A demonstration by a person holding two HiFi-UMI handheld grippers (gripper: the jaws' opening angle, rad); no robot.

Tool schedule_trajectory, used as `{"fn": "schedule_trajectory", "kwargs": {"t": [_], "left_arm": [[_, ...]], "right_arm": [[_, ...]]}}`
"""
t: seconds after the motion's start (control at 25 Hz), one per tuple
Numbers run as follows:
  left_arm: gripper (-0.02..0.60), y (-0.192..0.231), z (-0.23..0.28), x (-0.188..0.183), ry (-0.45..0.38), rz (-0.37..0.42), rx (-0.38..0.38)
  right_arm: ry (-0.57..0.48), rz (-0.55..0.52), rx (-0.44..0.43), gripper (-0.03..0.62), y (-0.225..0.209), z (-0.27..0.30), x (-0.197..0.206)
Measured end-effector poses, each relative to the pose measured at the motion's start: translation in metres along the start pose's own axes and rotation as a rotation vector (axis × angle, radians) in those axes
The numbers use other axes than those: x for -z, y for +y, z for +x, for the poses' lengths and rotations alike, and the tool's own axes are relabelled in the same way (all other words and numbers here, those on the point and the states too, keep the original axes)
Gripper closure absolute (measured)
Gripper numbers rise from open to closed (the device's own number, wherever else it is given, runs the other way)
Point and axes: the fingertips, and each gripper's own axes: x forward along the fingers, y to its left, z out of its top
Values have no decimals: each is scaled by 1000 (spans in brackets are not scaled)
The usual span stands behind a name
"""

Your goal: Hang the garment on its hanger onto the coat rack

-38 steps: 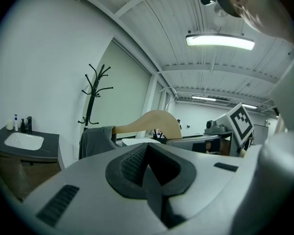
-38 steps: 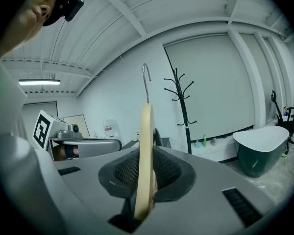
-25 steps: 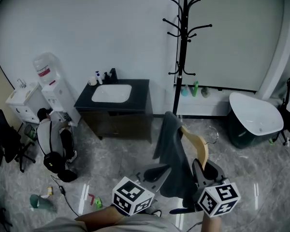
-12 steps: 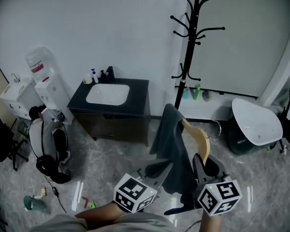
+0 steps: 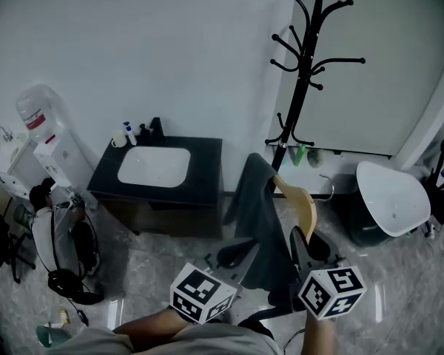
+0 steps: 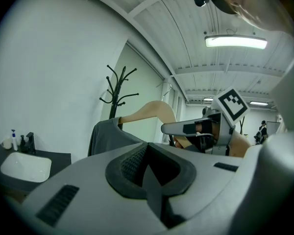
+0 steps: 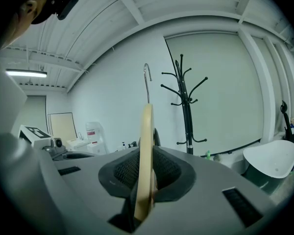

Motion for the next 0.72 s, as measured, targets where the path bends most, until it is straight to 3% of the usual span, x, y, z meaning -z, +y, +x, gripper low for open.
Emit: {"fn": "schedule_trajectory", "kwargs": {"t": [0.32,0.72], "left_arm": [[575,73,46,-10,6,-22,-24],[575,176,143,-50,-4,1,-93]], "right_arm": [[-9,43,-18,533,-33,108,-38],[-11,7,-66,533,-86,236,-84]]}}
